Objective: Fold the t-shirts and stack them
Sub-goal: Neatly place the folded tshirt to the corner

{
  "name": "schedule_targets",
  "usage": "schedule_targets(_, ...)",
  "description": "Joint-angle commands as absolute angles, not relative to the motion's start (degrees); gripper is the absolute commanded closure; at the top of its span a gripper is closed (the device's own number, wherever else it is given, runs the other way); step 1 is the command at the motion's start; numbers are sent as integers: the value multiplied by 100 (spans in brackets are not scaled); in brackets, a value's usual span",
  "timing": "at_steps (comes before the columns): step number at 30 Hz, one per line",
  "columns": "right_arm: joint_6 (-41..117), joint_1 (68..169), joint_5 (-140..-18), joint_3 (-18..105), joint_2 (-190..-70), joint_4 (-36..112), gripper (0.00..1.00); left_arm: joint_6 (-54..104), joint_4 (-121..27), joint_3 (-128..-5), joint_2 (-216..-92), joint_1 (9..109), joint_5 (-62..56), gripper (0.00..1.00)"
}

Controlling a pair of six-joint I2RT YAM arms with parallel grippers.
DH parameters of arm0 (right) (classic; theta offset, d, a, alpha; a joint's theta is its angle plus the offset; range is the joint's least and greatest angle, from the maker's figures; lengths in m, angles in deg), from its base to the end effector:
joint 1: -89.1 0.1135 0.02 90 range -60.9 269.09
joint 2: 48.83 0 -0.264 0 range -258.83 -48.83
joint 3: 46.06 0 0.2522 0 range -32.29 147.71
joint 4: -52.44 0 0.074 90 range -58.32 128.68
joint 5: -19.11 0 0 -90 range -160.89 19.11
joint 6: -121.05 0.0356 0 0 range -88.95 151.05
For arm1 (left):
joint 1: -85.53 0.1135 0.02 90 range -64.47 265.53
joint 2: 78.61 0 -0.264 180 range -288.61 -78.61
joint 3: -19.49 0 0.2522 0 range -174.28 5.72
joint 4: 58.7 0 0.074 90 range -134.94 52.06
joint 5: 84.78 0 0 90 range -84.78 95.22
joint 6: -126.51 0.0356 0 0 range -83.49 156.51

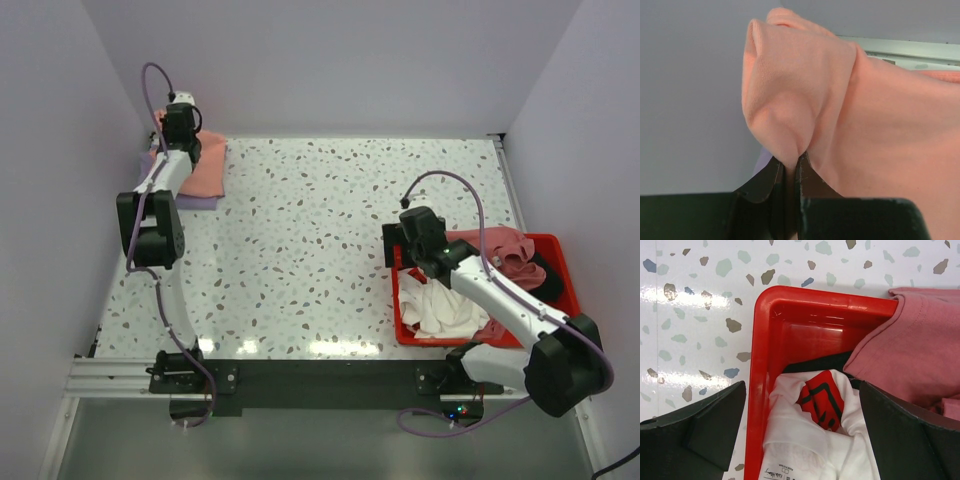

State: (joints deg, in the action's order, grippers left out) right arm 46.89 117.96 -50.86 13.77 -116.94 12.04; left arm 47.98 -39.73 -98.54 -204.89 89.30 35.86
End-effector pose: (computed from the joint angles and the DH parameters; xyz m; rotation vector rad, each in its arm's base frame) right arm 0.2179 0.1062 0.2415 -0.1109 2.3519 -0.0469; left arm 0.5165 0.0522 0.2423 -0.2012 2.0374 0.7117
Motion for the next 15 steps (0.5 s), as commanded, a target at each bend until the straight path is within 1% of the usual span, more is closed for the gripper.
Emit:
schedule_targets(1, 4705, 11784, -4909, 1648, -11712, 1187, 1, 4688, -4283, -10150, -20675, 9053, 3537, 100)
schedule_targets(5, 4696, 11784, -4927, 1692, -11817, 1222, 1, 4645, -4327, -10159, -20824, 9141, 3546, 97)
schedule_targets(7, 4705, 11784, -4927, 1745, -11870, 1196, 1, 4645, -4336, -10212, -20886, 9177, 3589, 89)
schedule_targets(8, 4705, 11784, -4918, 1763, -11913, 1170, 1, 4662, -4362, -10220, -20904, 9211, 3616, 83)
schedule_targets(11, 4705, 11784, -4918, 1815, -11975, 1134, 1, 4697, -4406, -10247, -20922, 9264, 3879, 80)
schedule_targets(12, 4705, 11792, -4935, 1842, -11975, 1108, 1, 4715, -4406, -10238, -20904, 9273, 3915, 66)
schedule_targets(13, 4705, 11784, -4936, 1868, -11984, 1082, 1, 4689, -4406, -10238, -20843, 9282, 3950, 49)
schedule_targets(14, 4714, 11792, -4953, 1877, -11975, 1064, 1, 4610, -4406, -10229, -20782, 9291, 3994, 28)
schedule_targets(15, 4714, 11792, -4945, 1886, -11967, 1073, 1, 4574, -4406, -10238, -20738, 9291, 4055, 0)
